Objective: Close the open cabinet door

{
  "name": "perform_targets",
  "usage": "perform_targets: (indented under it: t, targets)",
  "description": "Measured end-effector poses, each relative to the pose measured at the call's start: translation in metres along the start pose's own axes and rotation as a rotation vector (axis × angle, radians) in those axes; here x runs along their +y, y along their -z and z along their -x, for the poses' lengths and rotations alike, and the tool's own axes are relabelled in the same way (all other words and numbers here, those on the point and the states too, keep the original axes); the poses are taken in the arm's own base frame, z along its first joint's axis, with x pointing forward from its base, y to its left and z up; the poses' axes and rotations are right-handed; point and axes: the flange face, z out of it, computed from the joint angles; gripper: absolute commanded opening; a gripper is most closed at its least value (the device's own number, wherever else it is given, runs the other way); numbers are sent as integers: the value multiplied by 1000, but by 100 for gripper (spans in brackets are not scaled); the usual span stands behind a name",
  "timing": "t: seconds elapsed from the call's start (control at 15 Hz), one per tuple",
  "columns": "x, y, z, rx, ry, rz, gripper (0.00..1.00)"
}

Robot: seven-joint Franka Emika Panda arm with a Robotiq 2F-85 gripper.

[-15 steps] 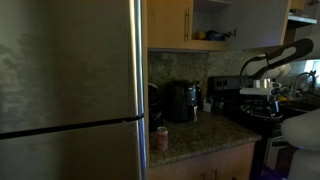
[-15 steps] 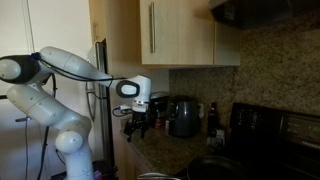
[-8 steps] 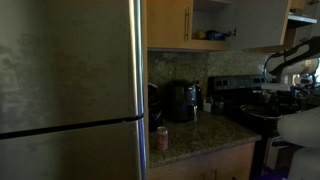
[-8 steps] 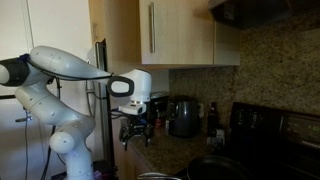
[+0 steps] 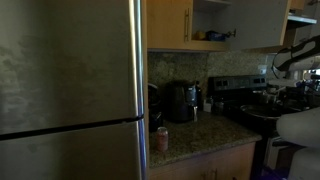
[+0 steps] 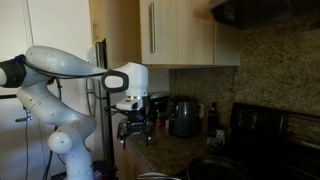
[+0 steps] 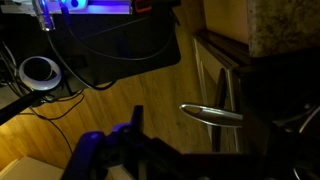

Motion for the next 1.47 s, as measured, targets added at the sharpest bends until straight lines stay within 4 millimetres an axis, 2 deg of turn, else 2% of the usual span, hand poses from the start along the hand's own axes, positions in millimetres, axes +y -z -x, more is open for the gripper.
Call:
perform_targets:
  t: [0.07,0.27,0.4,0.6,0.73,1.2,1.33,1.47]
  targets:
    - [-6,3,2,-5,-50,-44,100]
    - [-49,-13,51,8,-185,-150,100]
    - [-70,-21,75,31,-271,-203,100]
    - [-85,-29,91,75,-394,-229,100]
    - [-89,-37,98,101,-399,-202,100]
    - [-89,-34,92,109,-448,-213,100]
    - [-85,-33,72,81,-513,-215,100]
    - [-77,-31,42,40,-591,-218,100]
